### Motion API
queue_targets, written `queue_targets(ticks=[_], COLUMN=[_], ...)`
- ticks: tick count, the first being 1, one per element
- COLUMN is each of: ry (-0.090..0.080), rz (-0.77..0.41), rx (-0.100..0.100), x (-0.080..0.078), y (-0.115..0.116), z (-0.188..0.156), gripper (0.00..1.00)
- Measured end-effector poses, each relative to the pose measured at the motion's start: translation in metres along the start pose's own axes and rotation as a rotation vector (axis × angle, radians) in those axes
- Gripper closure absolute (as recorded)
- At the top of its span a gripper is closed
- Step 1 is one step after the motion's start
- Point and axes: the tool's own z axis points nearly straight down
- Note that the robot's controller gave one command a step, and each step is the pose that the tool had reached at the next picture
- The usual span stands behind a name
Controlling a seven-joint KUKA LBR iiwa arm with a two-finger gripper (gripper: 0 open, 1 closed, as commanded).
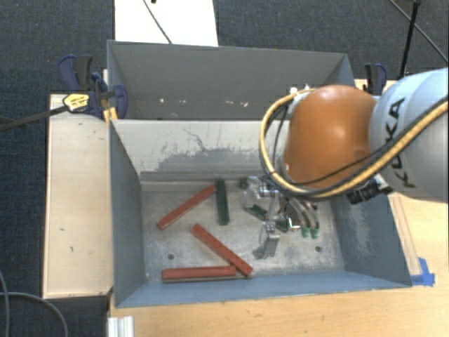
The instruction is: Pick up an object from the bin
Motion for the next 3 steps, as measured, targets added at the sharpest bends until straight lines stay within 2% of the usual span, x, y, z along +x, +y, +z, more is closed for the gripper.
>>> queue_targets(ticks=[1, 3], ry=[-0.006, -0.010], rz=[-0.134, -0.128], rx=[-0.001, -0.002], x=[-0.0048, -0.0069], y=[0.0662, 0.0664], z=[0.1591, 0.1569], gripper=[0.00, 0.00])
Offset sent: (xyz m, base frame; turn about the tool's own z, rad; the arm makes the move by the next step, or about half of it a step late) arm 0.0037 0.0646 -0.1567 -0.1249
